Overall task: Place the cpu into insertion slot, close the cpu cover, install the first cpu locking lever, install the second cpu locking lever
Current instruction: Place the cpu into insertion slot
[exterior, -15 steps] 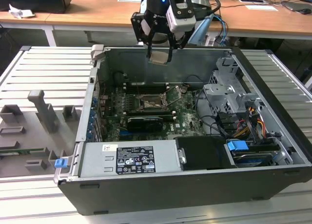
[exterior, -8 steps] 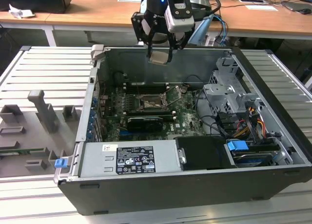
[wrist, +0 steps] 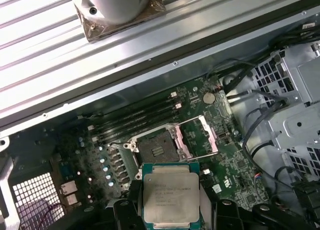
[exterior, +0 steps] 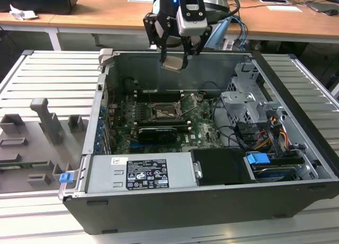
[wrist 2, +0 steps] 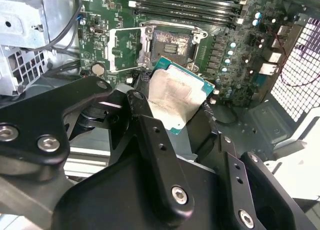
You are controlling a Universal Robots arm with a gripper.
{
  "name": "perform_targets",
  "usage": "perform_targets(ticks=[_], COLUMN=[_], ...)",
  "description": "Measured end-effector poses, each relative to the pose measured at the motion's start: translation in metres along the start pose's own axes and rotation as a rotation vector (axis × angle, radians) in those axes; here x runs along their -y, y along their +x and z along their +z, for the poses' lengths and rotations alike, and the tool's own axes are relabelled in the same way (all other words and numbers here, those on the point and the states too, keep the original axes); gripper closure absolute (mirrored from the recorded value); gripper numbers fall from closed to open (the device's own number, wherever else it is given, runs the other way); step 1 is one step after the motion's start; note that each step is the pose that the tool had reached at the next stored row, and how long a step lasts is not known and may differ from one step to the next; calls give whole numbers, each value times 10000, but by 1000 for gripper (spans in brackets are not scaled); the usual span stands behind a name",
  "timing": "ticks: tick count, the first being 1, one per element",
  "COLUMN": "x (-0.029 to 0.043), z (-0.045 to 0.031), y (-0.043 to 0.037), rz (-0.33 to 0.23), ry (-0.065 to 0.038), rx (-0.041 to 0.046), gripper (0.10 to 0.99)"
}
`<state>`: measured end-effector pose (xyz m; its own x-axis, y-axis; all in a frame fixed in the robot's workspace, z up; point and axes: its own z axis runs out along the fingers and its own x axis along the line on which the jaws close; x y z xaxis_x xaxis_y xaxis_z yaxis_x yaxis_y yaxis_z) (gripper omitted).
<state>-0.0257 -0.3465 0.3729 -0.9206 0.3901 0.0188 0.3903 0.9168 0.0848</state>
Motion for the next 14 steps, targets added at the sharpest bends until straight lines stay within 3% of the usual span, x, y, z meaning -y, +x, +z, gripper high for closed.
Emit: perform_targets(ticks=[14], x=[1], z=[9], y=[0], rz=[870], ry=[-7], rx=[48], gripper=[545])
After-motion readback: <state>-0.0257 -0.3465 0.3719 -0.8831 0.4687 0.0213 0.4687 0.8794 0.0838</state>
